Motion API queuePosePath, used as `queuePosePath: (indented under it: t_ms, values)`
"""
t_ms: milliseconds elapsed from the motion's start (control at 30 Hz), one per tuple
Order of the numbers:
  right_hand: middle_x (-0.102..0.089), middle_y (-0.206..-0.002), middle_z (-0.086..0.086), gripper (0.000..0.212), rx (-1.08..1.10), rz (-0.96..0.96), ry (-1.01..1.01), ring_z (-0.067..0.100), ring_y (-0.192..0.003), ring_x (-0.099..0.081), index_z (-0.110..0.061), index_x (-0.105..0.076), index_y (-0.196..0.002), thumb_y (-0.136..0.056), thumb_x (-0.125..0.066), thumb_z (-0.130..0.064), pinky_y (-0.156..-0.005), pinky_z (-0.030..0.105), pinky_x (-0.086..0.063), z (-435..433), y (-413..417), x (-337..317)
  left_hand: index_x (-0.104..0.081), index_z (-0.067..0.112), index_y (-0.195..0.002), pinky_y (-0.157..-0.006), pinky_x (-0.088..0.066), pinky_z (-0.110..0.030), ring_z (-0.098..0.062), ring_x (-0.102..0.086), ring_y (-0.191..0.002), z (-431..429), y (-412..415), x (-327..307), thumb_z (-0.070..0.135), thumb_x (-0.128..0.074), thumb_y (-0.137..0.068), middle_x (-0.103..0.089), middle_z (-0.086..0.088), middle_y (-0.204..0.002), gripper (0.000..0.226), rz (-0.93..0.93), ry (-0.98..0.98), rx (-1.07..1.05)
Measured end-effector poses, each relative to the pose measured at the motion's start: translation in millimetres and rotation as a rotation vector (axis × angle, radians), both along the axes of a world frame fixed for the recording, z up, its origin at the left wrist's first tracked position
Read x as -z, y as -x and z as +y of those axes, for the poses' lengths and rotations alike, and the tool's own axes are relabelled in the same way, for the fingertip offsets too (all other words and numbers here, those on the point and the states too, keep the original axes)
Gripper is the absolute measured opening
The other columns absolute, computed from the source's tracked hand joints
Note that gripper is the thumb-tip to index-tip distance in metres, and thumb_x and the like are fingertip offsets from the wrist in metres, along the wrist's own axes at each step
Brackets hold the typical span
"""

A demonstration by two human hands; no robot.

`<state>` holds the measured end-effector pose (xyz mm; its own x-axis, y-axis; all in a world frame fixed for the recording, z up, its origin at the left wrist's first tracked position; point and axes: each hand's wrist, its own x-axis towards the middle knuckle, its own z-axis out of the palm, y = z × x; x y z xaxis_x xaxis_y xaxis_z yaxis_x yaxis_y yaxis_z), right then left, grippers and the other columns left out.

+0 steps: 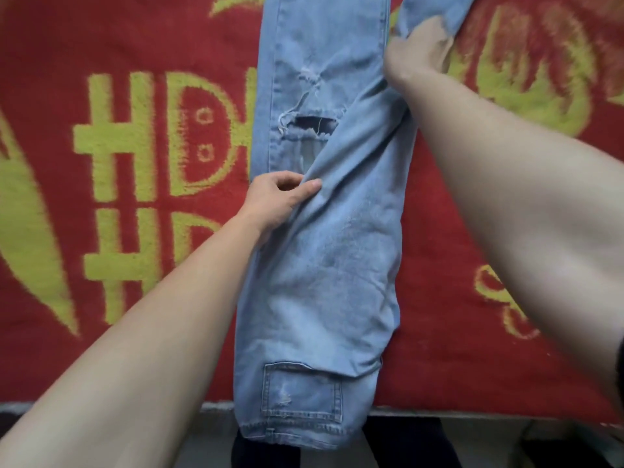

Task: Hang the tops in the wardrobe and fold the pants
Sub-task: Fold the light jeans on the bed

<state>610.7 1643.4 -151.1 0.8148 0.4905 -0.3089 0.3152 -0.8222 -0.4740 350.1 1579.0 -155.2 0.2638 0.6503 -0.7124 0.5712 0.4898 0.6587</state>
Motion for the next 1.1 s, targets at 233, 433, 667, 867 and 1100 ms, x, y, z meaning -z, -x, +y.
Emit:
queuePosePath:
  t_ms: [233, 433, 667, 867, 1100]
  values:
    - [-0.063, -0.119, 0.002, 0.021, -0.014, -0.031, -0.295, 0.017, -0.116, -0.055, -0.015, -0.06, -0.113, -0.099, -0.045, -0.021, -0.094, 0.017, -0.032, 13.5, 11.5, -25.4, -0.075, 0.008, -0.09, -0.083, -0.056, -0.04, -0.02, -0.067, -0.078, 4.2, -0.6, -16.6, 0.021, -0.082, -0.076, -0.074, -0.011, -0.089, 0.02, -0.12, 0.094, -0.19]
    - [-0.047, -0.09, -0.008, 0.024, -0.469, 0.04, -0.266, 0.006, -0.092, -0.042, -0.027, -0.04, -0.08, -0.104, -0.039, -0.028, -0.083, 0.016, -0.035, 81.5, 71.8, -27.3, -0.072, 0.012, -0.082, -0.068, -0.051, -0.022, -0.008, -0.062, -0.07, 32.7, 33.5, -9.2, 0.011, -0.08, -0.078, -0.072, -0.003, -0.08, 0.01, -0.061, -0.117, -0.374]
    - [-0.022, -0.161, 0.011, 0.05, -0.709, -0.224, -0.091, 0.027, -0.151, -0.016, -0.022, -0.035, -0.15, -0.101, -0.033, -0.032, -0.122, 0.038, -0.011, 35.1, 93.7, 6.6, -0.069, 0.021, -0.074, -0.062, -0.044, -0.021, -0.004, -0.047, -0.058, 40.0, 49.1, 16.6, 0.021, -0.076, -0.083, -0.058, 0.005, -0.066, 0.011, 0.027, -0.176, -0.25]
    - [0.024, -0.16, 0.016, 0.07, -0.844, -0.226, 0.325, 0.042, -0.146, 0.024, -0.036, 0.008, -0.155, -0.096, -0.013, -0.067, -0.116, 0.061, 0.014, 13.6, 86.9, 34.4, -0.065, 0.027, -0.072, -0.077, -0.045, -0.043, -0.013, -0.043, -0.07, 43.3, 49.4, 31.6, 0.042, -0.073, -0.075, -0.044, 0.015, -0.053, 0.018, 0.141, -0.216, -0.173]
    - [0.011, -0.164, 0.015, 0.068, -0.785, -0.129, 0.258, 0.039, -0.15, 0.012, -0.032, -0.01, -0.157, -0.098, -0.031, -0.058, -0.121, 0.054, 0.004, 1.8, 88.8, 7.5, -0.062, 0.024, -0.078, -0.07, -0.039, -0.031, -0.007, -0.039, -0.056, 44.6, 51.0, 29.6, 0.036, -0.075, -0.079, -0.044, 0.011, -0.059, 0.017, 0.115, -0.256, -0.137]
